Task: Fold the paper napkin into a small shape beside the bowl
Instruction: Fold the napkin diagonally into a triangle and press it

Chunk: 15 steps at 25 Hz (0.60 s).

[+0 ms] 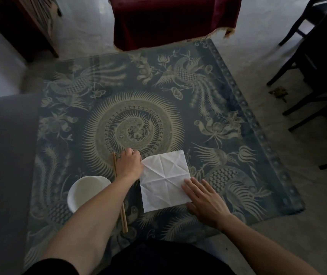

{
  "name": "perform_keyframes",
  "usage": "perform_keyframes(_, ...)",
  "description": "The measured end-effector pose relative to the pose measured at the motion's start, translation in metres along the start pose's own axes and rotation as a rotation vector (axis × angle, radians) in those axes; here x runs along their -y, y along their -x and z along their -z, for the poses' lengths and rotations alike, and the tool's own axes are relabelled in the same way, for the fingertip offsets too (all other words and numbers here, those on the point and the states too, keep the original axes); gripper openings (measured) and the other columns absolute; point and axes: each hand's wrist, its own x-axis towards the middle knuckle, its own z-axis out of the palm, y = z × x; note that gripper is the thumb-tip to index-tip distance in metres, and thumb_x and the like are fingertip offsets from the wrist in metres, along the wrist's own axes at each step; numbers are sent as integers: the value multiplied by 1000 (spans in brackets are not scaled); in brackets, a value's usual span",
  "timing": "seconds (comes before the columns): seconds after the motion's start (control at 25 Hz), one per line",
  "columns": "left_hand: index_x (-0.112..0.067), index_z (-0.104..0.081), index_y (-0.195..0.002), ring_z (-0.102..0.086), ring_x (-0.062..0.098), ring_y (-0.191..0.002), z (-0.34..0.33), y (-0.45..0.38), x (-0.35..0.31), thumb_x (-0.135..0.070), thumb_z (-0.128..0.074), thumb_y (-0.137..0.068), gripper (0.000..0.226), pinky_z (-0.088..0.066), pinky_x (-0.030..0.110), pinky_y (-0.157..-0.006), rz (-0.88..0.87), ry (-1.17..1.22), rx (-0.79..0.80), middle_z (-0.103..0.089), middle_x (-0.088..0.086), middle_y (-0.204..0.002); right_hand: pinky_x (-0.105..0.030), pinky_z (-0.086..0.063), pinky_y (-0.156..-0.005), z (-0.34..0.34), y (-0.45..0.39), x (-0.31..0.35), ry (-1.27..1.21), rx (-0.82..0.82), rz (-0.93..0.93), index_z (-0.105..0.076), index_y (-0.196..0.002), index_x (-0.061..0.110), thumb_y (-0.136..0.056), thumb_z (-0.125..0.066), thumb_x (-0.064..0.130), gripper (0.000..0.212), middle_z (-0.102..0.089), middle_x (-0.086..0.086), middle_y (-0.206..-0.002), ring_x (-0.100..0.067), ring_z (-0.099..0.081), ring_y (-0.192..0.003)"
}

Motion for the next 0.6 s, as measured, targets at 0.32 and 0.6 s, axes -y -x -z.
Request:
perform_keyframes(0.32, -23, -54, -111, -63, 21, -88, 3, 3, 1, -32, -67, -84, 31, -53, 36, -76, 123, 396, 150, -66, -2, -95, -51, -19, -114, 6, -9, 9, 23, 17, 66, -32, -150, 17, -95, -47, 45, 64, -32, -7, -156, -28, -28, -142)
perform_keyframes(0.6, -20, -63, -103, -52, 24, -104, -8, 8, 3, -31, -61, -87, 19, -46, 37, -82, 21, 101, 103, -54, 3, -113, -52, -29, -112, 7, -13, 11, 24, 57, 67, -37, -147, 17, -91, -54, 44, 65, -37, -8, -153, -28, -34, -140)
